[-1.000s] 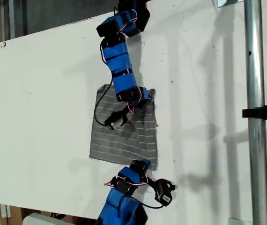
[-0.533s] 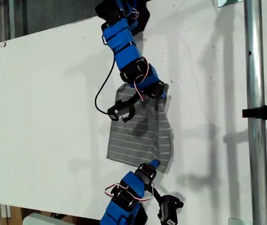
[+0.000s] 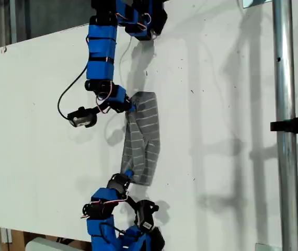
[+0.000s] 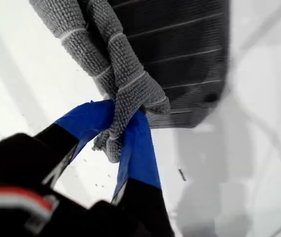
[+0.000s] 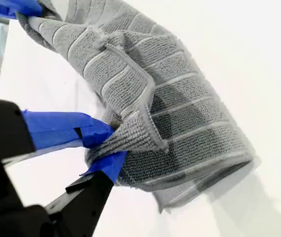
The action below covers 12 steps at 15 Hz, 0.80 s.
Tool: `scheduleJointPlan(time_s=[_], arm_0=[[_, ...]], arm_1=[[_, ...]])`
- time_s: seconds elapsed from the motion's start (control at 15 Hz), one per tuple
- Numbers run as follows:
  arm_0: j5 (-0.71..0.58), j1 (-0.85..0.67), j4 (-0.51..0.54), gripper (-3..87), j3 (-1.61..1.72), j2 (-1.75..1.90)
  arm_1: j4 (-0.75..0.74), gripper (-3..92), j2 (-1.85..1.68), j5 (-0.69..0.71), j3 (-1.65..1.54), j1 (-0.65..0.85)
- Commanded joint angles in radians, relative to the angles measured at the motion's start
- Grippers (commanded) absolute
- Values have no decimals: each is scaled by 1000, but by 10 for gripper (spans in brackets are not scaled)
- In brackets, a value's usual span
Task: Grasp corners of a towel and fold twice.
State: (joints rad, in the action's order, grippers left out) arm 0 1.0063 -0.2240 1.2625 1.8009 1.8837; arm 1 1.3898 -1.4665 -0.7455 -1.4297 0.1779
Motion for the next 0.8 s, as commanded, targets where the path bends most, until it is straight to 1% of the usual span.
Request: scheduleJointPlan(time_s=[0.0,0.07,0.13,0.27,0.33,0.53,0.73], arm_0=[[-193,-230,5,-29,-74,28],[-252,-295,20,-29,-127,25],[-288,-327,31,-29,-175,28],[-270,-321,28,-29,-161,37],[-247,-302,-3,-29,-100,37],[-166,-259,-181,-28,121,43],[-160,-295,-330,-27,262,18]], arm_1=[[-32,-2,-127,149,12,172],[-32,-2,-172,195,23,229],[-29,-2,-230,225,29,253],[12,-2,-302,221,25,230],[15,-2,-305,193,-17,192],[-75,-2,-236,95,-187,92],[-206,-2,-77,64,-268,75]])
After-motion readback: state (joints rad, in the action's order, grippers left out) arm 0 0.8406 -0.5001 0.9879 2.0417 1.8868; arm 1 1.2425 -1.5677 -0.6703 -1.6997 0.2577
